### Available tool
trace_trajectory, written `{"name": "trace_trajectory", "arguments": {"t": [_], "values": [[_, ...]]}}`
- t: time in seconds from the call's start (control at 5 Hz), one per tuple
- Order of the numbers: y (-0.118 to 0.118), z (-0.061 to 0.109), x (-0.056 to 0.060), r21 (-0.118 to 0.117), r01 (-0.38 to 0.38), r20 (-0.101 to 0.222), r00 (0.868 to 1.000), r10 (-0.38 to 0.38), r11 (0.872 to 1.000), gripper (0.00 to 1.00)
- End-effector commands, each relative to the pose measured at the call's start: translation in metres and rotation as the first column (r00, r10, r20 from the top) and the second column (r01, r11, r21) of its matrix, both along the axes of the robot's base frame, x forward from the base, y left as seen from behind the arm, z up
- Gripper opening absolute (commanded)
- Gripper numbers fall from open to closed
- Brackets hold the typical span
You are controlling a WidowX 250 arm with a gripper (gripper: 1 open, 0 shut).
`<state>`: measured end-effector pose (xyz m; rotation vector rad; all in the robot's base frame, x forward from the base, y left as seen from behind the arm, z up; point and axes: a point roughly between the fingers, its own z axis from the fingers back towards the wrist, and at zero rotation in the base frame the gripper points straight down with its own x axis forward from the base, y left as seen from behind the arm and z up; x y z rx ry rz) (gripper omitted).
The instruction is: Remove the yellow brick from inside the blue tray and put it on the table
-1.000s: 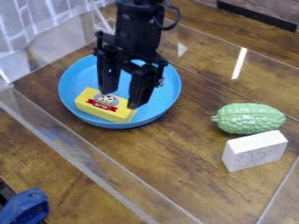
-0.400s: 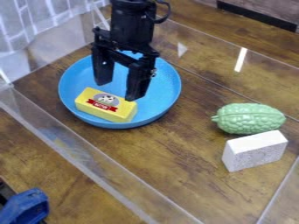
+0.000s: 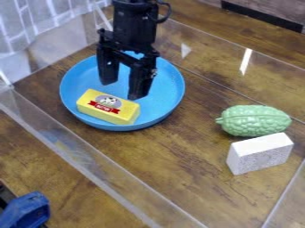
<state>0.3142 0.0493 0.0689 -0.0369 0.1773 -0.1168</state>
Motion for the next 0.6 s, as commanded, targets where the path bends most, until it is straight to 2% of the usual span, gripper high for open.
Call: {"name": "trace_trajectory", "arguments": {"t": [0.0, 0.4], "values": [[0.0121, 0.0156, 0.0143, 0.008, 0.02, 0.077, 0.997, -0.021, 1.0, 1.0], [0.0161, 0.009, 0.0193, -0.003, 0.087, 0.086, 0.993, -0.086, 0.996, 1.0]]}}
